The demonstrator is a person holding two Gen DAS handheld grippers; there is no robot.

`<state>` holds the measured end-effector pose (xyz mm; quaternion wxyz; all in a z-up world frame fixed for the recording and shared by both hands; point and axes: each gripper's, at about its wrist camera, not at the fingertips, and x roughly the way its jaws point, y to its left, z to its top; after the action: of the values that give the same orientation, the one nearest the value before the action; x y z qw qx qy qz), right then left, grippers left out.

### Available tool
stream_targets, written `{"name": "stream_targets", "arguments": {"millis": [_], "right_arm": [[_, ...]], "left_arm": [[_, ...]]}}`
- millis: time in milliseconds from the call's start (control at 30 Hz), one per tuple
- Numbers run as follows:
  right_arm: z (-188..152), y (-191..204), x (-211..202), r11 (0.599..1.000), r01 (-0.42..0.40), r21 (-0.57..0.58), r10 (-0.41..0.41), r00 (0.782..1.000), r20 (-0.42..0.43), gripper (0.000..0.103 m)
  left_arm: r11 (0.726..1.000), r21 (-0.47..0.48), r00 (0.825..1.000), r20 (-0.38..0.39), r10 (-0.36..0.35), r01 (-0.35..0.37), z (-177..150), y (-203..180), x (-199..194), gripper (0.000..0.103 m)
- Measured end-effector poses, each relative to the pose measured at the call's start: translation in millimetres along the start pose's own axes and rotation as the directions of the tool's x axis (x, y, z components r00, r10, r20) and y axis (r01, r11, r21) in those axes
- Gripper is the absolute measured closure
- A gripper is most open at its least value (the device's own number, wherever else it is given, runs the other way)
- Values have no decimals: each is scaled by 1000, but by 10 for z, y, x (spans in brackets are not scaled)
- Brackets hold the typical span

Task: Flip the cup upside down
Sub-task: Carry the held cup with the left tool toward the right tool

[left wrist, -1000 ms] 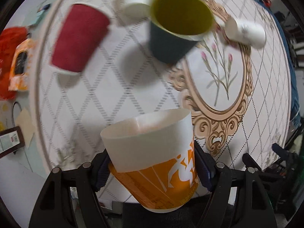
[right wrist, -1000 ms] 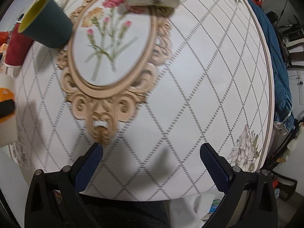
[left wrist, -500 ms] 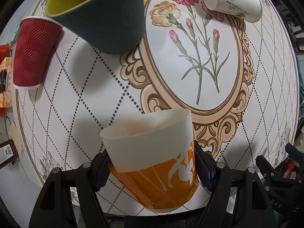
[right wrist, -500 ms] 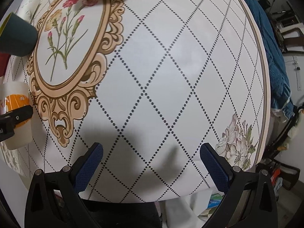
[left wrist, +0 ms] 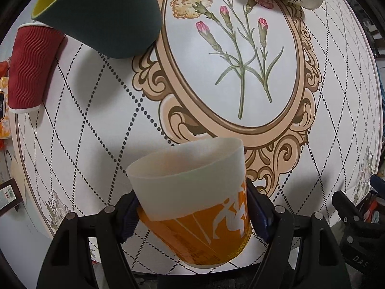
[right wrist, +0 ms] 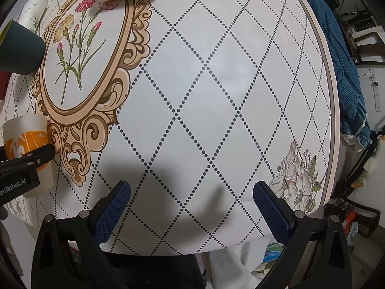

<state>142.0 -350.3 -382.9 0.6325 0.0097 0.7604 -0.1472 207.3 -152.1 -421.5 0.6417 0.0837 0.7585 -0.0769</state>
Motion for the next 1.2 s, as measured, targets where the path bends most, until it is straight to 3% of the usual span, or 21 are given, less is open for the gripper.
{"name": "stream_targets", "arguments": {"millis": [267, 367, 733, 1033, 1200], "right_arm": [[16, 38, -41, 1000, 1, -2, -1, 1000, 9, 0], [16, 41, -54, 1000, -1, 0, 1, 1000, 11, 0], [0, 75, -103, 1000, -2, 11, 2, 1000, 14, 0], [-56, 110, -241, 999, -34, 16, 34, 999, 31, 0], [-107, 254, -452, 994, -112, -9, 112, 992, 54, 0]], "left_arm": [[998, -53, 1000, -12, -20, 19, -15, 71, 66, 25], [998, -57, 1000, -1, -11, 11, -31, 91, 63, 14], [998, -69, 1000, 27, -14, 15, -56, 61, -68, 13], [991, -120, 994, 99, -51, 62, -247, 283, -582, 13], [985, -169, 986, 167, 0, 29, -463, 472, -971, 13]]}}
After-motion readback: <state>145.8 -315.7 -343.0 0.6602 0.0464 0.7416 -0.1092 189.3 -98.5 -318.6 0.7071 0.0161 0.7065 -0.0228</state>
